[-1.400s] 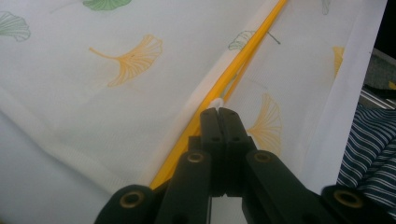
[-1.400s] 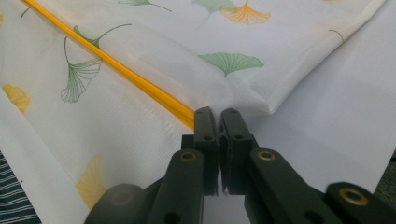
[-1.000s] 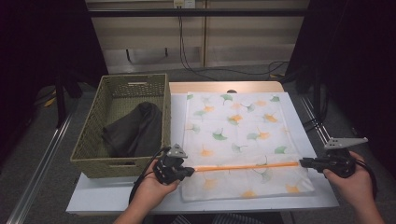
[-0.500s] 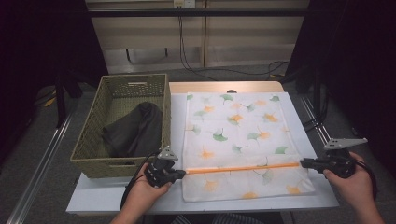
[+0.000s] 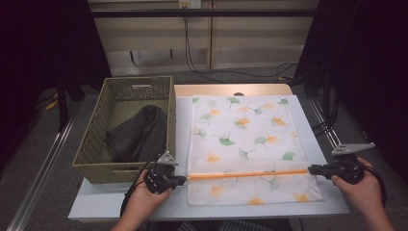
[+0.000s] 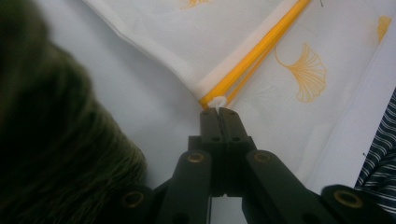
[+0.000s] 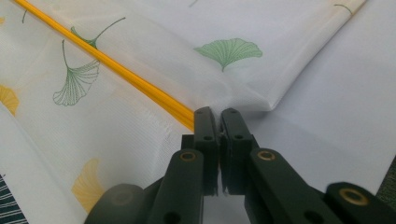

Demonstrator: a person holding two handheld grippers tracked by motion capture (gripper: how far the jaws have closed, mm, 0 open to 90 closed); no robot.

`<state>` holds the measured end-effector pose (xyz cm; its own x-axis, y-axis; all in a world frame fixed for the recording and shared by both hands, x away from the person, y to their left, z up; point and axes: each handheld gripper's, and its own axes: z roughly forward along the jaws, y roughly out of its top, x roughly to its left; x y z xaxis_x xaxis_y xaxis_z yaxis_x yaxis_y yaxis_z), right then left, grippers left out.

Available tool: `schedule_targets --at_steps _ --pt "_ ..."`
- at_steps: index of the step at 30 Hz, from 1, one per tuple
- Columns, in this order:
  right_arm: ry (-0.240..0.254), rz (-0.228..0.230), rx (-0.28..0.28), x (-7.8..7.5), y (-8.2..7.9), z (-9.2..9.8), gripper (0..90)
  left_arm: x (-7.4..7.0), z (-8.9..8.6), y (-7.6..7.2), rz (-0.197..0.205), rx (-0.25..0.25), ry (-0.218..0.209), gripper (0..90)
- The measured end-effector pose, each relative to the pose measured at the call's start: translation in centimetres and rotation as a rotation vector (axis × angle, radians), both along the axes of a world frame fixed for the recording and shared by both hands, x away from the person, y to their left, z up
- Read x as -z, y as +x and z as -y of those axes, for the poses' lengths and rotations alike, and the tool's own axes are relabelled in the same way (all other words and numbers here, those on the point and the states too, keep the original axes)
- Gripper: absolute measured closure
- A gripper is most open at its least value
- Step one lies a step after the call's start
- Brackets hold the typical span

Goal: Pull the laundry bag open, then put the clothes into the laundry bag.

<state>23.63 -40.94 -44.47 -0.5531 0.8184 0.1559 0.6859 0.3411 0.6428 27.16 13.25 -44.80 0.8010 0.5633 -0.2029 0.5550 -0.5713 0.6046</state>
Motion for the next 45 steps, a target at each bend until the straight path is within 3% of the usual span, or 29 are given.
schedule_targets --at_steps 6,9,10,14,17,19,23,25,29,32,36,38,41,45 --pt "-0.015 -0.013 -0.008 0.0 0.0 -0.1 86.7 0.2 0.1 -0.1 -0.015 0.024 -0.021 90.0" --pt "-0.026 -0.039 -0.023 0.2 -0.1 -0.2 86.3 0.3 0.1 0.0 -0.010 0.026 -0.021 90.0" --pt "-0.035 -0.067 -0.036 0.3 -0.1 -0.3 86.2 0.3 0.1 -0.1 -0.015 0.022 -0.027 90.0" --pt "-0.046 -0.077 -0.044 0.4 -0.1 -0.6 84.8 0.3 0.3 -0.2 -0.007 0.027 -0.017 90.0" --pt "-0.081 -0.088 -0.030 0.3 -0.2 -0.6 74.5 0.2 0.3 -0.5 -0.012 0.039 -0.032 87.8" --pt "-0.066 -0.103 -0.029 0.3 -0.2 -0.6 67.1 0.0 0.2 -0.6 -0.010 0.059 -0.044 85.9" --pt "-0.076 -0.052 0.002 -0.3 -0.6 -0.5 61.2 -0.8 -0.3 -0.8 0.010 0.045 -0.061 76.6" --pt "-0.077 -0.005 -0.005 -0.9 -0.7 -0.5 61.1 -1.2 -0.5 -0.9 0.024 0.044 -0.088 73.6" --pt "-0.068 0.074 -0.040 -2.3 -1.0 -1.3 60.5 -2.3 -0.6 -1.3 0.060 0.043 -0.109 71.5" --pt "-0.051 0.102 -0.078 -3.1 -0.9 -2.2 60.8 -2.8 -0.6 -1.4 0.070 0.051 -0.114 70.3" --pt "-0.031 0.101 -0.132 -3.5 -0.5 -3.6 61.3 -3.3 -0.5 -1.5 0.076 0.064 -0.116 69.0" --pt "-0.045 0.100 -0.148 -3.5 -0.2 -4.2 61.4 -3.7 -0.4 -1.5 0.081 0.064 -0.128 68.2" --pt "-0.039 0.090 -0.171 -3.4 0.3 -5.0 60.2 -4.3 -0.4 -1.4 0.084 0.065 -0.105 66.7" --pt "-0.028 0.085 -0.203 -3.2 0.9 -5.8 56.1 -4.6 -0.2 -1.4 0.082 0.069 -0.110 63.3"
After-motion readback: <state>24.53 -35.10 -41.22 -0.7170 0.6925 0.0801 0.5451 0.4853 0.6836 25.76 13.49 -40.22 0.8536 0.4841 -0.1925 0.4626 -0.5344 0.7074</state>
